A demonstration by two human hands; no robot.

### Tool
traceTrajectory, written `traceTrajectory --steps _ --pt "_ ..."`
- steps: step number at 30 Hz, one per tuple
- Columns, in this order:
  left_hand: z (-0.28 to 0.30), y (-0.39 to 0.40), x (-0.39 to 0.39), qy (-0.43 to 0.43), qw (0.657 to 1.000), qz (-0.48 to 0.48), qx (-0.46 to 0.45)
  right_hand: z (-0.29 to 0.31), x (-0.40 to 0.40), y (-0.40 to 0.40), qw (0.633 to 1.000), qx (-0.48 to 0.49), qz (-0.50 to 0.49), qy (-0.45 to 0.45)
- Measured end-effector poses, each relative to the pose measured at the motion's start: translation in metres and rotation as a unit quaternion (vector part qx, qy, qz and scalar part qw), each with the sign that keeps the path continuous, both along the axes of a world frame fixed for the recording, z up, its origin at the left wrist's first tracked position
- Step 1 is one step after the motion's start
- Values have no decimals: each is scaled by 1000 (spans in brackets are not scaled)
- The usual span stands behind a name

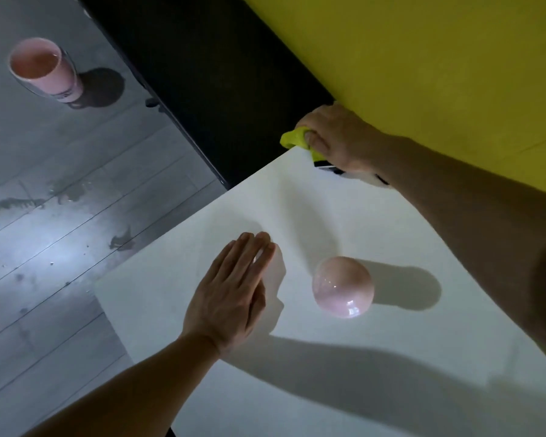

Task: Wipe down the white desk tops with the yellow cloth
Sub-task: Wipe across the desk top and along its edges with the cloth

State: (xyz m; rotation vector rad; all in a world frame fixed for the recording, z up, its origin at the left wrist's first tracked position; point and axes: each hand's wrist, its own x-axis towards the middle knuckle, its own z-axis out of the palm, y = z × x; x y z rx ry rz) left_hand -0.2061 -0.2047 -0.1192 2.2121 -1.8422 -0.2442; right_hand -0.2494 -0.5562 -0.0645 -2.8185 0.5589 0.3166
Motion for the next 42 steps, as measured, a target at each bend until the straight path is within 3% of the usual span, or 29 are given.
traceTrajectory --steps 5,8,13,17,21,25,29,34,38,42 --pt "-2 1 0 -1 1000 2 3 -14 2 37 998 -20 53 -29" --pt "-2 1 1 -3 1000 -4 4 -21 0 36 997 -26 29 -70" --pt "-1 -2 1 -6 1000 -1 7 -33 -11 -3 976 -85 -166 -111" --pt "0 -1 1 -10 1000 0 13 -36 -14 1 963 -84 -216 -141" --pt "0 -1 3 -10 1000 -2 8 -38 -32 18 909 -26 -368 -191" --pt "-2 0 4 -12 1000 0 9 -33 -85 48 881 -28 -423 -211" --pt "-2 -2 0 -13 1000 2 4 -31 -113 60 873 -40 -450 -186" --pt "0 -3 1 -17 1000 0 -3 -30 -59 38 902 -48 -407 -137" --pt "-2 -4 3 -20 1000 -1 -4 -31 -36 24 904 -18 -397 -157" --pt "-3 -2 3 -26 1000 -3 -9 -39 -82 42 893 -11 -403 -200"
